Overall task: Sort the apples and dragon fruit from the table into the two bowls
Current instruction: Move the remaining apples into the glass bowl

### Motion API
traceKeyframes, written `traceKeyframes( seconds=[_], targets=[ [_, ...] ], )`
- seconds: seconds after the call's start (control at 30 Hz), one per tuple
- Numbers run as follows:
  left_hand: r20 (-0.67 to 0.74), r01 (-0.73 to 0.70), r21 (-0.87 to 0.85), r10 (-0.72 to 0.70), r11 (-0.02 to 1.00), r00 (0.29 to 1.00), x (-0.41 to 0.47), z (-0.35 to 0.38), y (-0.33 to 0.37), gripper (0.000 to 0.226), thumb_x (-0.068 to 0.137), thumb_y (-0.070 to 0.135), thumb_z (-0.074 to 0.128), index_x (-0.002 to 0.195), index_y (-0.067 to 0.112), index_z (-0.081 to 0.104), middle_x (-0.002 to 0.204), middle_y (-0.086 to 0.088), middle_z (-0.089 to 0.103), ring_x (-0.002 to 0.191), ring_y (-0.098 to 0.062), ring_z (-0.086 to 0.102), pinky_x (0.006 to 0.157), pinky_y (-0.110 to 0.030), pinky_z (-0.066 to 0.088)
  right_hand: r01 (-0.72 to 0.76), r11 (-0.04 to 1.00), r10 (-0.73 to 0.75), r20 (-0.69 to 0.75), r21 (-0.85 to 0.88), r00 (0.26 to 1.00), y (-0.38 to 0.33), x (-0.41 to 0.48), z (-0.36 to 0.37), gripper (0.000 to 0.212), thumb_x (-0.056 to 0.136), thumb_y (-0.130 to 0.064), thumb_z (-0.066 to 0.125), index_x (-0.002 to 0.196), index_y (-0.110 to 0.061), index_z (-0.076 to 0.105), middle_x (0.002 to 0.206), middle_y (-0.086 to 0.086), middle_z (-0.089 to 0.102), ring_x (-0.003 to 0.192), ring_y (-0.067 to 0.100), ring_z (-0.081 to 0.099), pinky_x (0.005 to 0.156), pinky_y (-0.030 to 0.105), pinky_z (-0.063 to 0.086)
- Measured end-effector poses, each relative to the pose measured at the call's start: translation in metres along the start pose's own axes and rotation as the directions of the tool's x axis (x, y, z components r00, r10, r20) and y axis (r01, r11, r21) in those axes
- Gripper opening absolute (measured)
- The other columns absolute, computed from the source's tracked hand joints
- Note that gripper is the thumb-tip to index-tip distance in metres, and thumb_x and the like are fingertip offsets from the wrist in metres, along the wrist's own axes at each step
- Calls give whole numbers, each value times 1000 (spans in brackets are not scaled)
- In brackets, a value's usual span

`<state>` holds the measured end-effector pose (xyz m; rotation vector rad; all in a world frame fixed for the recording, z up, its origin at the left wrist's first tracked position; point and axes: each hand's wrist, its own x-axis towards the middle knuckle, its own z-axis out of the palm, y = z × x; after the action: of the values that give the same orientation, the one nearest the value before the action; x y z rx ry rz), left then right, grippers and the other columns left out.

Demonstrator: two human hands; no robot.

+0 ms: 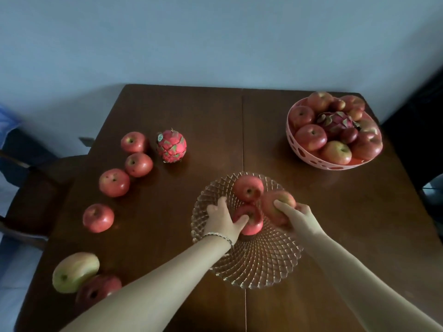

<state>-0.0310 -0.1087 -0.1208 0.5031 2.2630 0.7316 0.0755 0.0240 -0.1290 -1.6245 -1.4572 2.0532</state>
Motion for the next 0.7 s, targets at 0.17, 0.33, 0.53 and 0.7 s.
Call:
traceKeyframes(
  seconds=[0.17,0.33,0.53,0.7],
  targets=[
    [112,157,-229,-134,961,985,16,17,-8,40,87,29,61,122,14,48,122,-12,59,104,-31,63,91,-46,53,-54,996,58,-46,77,997,7,12,7,46,85,-15,65,125,-2,45,120,16,48,109,33,56,78,42,54],
    [95,168,-265,-147,949,985,19,21,-7,32,88,23,59,118,13,52,115,-10,59,101,-33,64,89,-47,53,6,992,8,-116,122,993,14,15,8,59,85,-12,65,135,-8,35,131,15,42,114,34,53,69,39,56],
    [95,164,-282,-143,945,985,21,22,-10,33,87,24,61,117,14,53,118,-11,59,103,-34,63,91,-48,52,-30,966,92,-234,255,968,21,11,15,49,89,-22,61,129,-1,42,136,21,40,113,37,55,70,36,56],
    [103,157,-271,-133,950,986,20,20,-9,33,87,24,61,117,13,53,119,-10,58,104,-33,63,91,-47,52,11,998,5,-285,55,958,11,7,16,39,91,-23,58,126,-10,49,128,11,47,100,29,60,59,24,55]
  ],
)
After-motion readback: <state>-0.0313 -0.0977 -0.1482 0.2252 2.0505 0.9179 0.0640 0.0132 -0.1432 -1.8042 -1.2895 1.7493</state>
